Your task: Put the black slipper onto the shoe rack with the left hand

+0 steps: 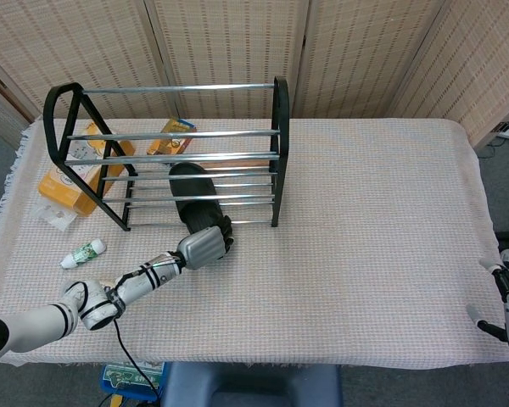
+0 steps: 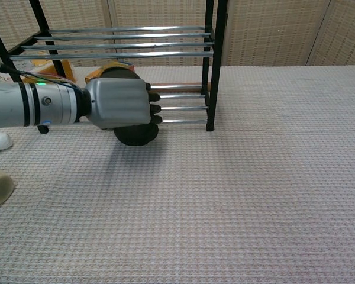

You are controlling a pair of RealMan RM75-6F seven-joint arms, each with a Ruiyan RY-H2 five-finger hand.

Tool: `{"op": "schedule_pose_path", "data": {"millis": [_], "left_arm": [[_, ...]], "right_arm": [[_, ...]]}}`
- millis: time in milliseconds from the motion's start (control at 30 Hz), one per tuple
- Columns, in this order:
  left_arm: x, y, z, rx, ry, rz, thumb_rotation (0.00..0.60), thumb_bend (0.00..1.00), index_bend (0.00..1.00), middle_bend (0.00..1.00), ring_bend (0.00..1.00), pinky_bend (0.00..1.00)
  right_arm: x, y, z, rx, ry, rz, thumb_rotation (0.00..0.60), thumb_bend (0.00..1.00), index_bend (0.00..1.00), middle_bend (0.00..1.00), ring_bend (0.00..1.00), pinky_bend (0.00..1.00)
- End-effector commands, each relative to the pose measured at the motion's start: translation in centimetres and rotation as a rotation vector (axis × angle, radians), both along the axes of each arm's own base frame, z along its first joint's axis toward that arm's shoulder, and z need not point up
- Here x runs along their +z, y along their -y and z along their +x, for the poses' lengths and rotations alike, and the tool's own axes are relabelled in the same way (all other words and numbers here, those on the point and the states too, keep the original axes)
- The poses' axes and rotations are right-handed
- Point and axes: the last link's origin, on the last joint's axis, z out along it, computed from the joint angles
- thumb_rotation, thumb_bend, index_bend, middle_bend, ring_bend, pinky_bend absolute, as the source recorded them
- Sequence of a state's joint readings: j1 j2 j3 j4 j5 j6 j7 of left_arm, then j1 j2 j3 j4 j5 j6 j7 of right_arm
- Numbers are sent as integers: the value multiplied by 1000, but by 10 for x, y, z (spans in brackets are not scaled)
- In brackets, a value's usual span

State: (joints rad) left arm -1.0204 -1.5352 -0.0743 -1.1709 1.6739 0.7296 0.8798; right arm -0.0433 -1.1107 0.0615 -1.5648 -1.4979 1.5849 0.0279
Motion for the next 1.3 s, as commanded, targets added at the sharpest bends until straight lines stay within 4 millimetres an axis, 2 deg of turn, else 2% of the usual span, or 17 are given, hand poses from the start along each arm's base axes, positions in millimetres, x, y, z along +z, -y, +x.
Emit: {"op": "schedule_pose_path", "data": {"millis": [33, 200, 467, 633, 867, 1067, 1200, 1300], "left_arm": [[1, -2, -2, 12, 4, 18, 600, 224, 397, 290, 187, 409], [4, 2, -2, 1, 8, 40, 600, 224, 301, 178, 111, 387], [3, 6, -7, 18, -3, 75, 600, 224, 204, 112, 43, 340], [4, 12, -11, 49, -12, 97, 600, 204, 123, 14, 0, 288], [10, 21, -13, 79, 8, 125, 600, 196, 90, 0, 0, 282], [21, 47, -14, 105, 43, 104, 600, 196, 89, 0, 0, 282], [17, 65, -8, 77, 39, 67, 600, 196, 118, 0, 0, 282], [10, 72, -5, 58, 28, 47, 600, 196, 126, 0, 0, 281]], "right_arm": [[0, 1, 0, 3, -1, 0, 600, 207, 153, 248, 185, 202], [-1, 2, -1, -2, 1, 4, 600, 207, 152, 248, 184, 202], [-1, 2, -1, 4, 3, 4, 600, 207, 153, 248, 185, 202], [-1, 2, -2, 4, 5, 4, 600, 207, 153, 248, 185, 202], [0, 2, -2, 6, 7, 1, 600, 207, 153, 248, 184, 202], [0, 2, -3, 8, 9, 4, 600, 208, 153, 248, 185, 202], [-2, 3, -2, 13, 11, 10, 600, 207, 152, 248, 185, 202], [-2, 4, -2, 17, 12, 12, 600, 207, 153, 248, 185, 202]]}}
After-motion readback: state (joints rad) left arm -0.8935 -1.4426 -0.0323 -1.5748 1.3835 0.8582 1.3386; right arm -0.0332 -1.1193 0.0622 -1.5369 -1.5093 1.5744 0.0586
